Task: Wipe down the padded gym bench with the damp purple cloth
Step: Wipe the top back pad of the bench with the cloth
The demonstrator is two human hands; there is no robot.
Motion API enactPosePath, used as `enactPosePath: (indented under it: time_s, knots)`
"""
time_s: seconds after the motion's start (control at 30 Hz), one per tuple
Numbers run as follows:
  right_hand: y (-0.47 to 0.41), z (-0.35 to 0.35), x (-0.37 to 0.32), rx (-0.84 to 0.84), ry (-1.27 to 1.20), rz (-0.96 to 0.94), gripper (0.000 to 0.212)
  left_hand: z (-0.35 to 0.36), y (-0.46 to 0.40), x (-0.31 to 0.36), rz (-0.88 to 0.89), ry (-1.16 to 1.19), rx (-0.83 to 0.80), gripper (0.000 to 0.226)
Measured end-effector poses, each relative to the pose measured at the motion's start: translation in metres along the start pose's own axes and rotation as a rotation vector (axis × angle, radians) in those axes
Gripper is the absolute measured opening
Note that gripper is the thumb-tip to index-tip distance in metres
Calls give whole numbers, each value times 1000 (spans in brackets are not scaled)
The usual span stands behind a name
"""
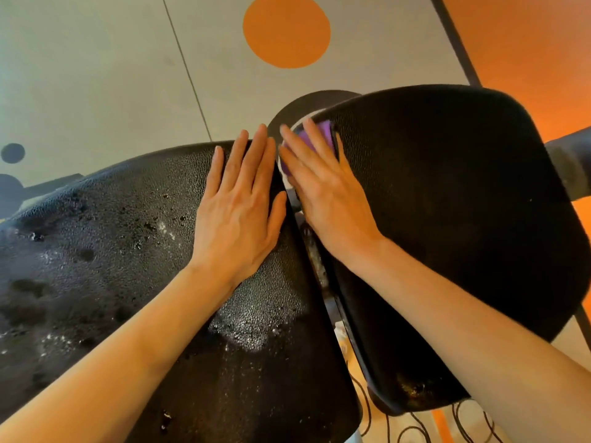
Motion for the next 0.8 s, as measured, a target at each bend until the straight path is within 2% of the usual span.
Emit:
enactPosePath:
  time_s: [0.07,0.23,0.4,0.6,0.7,0.8]
  knots:
    - [6,0,-1,2,4,7,46,1,0,0,0,-6,4,63]
    - [126,-15,-26,-142,-41,-11,49,-1,0,-1,-10,18,2,63]
    - [35,-3,-11,-14,-103,104,48,1,0,-1,-14,8,-18,63]
    - [154,-21,-28,-146,-38,70,52,-2,0,-1,-6,30,-19,62]
    - [101,-10,-12,-65,-94,82,45,-2,0,0,-5,39,-20,61]
    - [65,-3,-7,-18,-98,133,48,-2,1,1,-3,35,-23,61]
Point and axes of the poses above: each hand's wrist, its own y-axis away from the middle knuckle, its own z-axis out of the palm, x = y × z, the point moved 2 cm from there along -y, towards the middle knuckle, and after that the axes turned 5 degrees about -z, right-handed, at the moved point
